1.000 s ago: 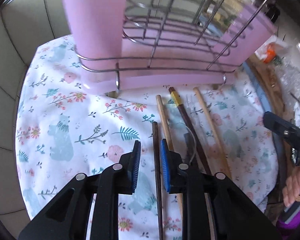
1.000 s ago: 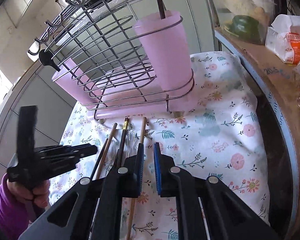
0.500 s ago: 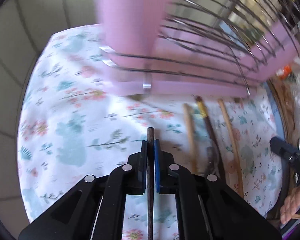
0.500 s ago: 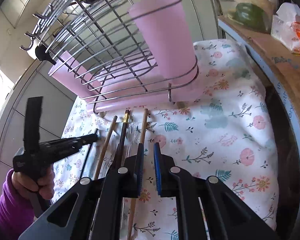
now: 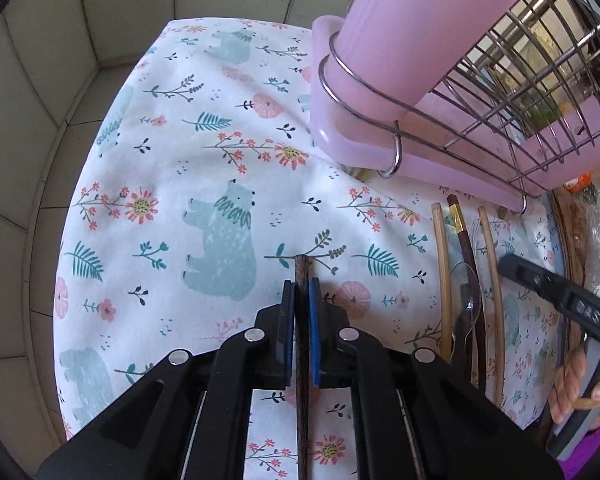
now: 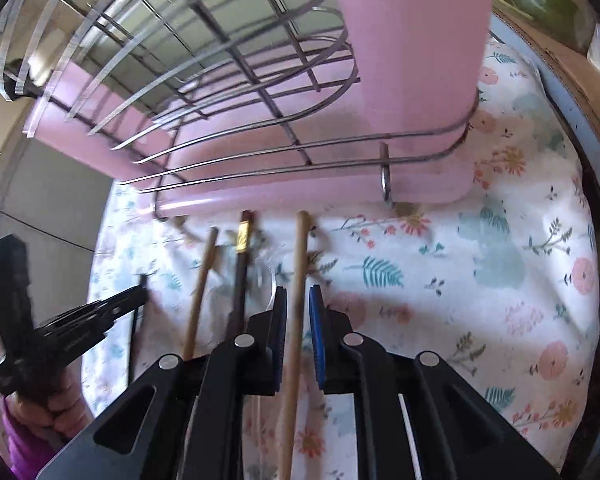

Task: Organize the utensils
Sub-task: 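Grasp a thin dark utensil with left tool while right tool grasps a wooden chopstick, then lift the dark utensil with left tool while right tool carries the wooden chopstick over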

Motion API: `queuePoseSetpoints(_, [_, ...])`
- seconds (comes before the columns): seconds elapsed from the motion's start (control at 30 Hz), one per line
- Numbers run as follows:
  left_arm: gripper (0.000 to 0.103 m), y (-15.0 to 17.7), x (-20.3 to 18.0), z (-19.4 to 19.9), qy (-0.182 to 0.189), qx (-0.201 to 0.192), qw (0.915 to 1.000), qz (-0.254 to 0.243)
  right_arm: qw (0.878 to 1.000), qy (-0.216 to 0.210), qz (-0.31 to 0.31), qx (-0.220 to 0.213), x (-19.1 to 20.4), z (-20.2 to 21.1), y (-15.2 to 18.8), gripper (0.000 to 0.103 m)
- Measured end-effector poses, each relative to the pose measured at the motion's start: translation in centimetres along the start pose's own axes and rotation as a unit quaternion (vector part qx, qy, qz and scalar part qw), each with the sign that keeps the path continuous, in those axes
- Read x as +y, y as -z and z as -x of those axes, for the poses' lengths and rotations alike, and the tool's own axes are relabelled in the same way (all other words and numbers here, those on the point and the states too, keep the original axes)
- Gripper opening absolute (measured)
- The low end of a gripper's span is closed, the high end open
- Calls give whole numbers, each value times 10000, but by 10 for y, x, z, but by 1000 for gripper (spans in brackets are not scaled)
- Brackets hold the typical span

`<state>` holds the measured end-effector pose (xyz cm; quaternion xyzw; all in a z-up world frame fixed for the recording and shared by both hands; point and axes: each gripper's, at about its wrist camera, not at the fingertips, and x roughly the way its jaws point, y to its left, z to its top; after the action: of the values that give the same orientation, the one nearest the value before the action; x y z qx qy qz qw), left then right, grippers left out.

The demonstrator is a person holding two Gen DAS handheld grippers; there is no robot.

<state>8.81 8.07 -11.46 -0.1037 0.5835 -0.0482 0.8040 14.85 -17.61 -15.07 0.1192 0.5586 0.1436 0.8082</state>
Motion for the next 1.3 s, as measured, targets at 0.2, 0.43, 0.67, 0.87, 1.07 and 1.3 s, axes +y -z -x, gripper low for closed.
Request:
queuePoseSetpoints(0.2, [7,-9,-1,-8,70,276,9996,-77,9998,156,2,124,5,-18,-7,8])
queuePoseSetpoints(0.43, [7,-19,-13,-12,-108,473,9982,-352,9998,185,22,58,-3,-5,0,7])
queuePoseSetpoints(0.67, [7,-33,-30,-20,-241,638,9964,-497,9996,182,-66,193,-16,-2,3,8])
queuePoseSetpoints(0.87, [7,-33,-32,-19,-218,803,9951,-525,9987,137,82,480,-13,-3,-4,13])
queuePoseSetpoints(1.07, [7,-41,-31,-24,-218,944,9938,-536,9978,175,214,608,-11,-3,-7,16])
queuePoseSetpoints(1.3, [7,-43,-34,-26,-292,1014,9927,-585,9987,13,139,499,-14,4,-8,32])
